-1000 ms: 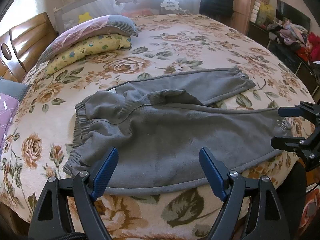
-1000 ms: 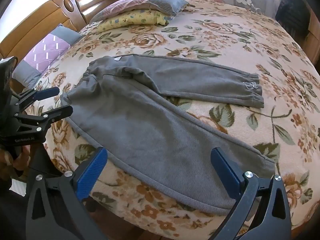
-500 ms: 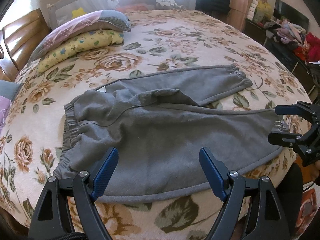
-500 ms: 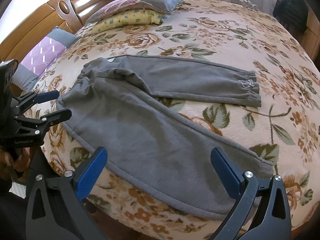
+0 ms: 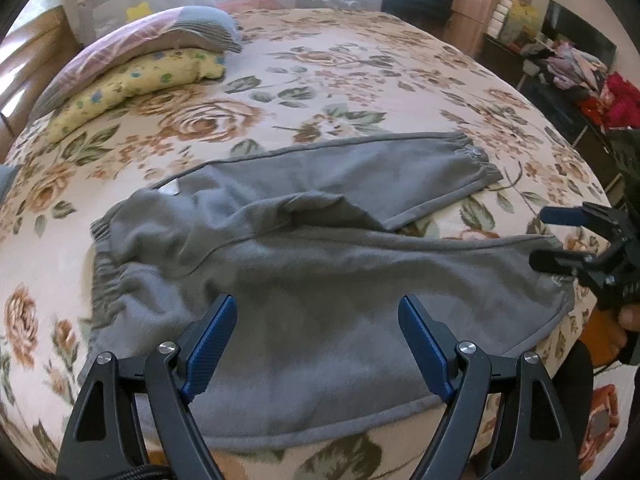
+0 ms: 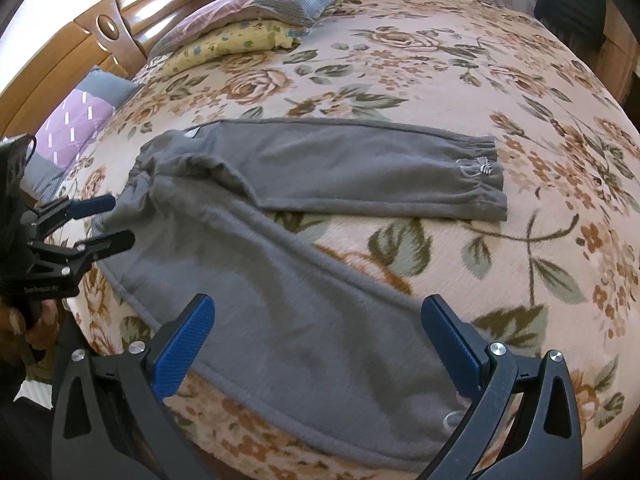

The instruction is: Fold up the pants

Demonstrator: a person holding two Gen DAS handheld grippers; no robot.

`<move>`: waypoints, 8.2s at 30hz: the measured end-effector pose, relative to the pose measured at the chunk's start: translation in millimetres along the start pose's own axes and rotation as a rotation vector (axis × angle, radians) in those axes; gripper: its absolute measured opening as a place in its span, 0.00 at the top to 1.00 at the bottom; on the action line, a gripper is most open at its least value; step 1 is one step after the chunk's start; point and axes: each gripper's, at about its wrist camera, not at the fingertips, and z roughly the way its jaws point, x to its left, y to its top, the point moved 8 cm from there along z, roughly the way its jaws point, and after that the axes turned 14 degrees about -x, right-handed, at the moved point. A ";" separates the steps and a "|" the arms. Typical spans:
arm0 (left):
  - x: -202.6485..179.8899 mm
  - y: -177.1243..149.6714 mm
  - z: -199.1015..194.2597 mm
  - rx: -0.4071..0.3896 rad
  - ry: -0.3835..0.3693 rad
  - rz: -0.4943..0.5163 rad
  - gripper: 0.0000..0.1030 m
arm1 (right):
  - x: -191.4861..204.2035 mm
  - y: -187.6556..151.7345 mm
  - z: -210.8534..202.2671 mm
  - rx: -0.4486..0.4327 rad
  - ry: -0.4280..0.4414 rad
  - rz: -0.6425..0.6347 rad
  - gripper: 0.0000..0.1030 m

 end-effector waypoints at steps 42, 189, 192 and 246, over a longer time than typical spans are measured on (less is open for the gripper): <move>-48.3 90.0 222.9 0.283 -0.362 0.424 0.31 | -188.0 89.7 137.1 0.125 -0.131 0.159 0.39; 33.7 5.5 -47.8 0.133 -0.310 -0.017 0.47 | 71.1 -41.2 -34.7 -0.089 0.125 -0.137 0.38; 60.6 9.6 -50.5 0.115 -0.258 -0.072 0.47 | 96.8 -34.5 -19.9 -0.084 0.165 -0.163 0.38; 162.5 30.6 -18.8 -0.017 -0.159 0.116 0.72 | 191.4 -5.6 60.9 -0.021 0.236 -0.311 0.94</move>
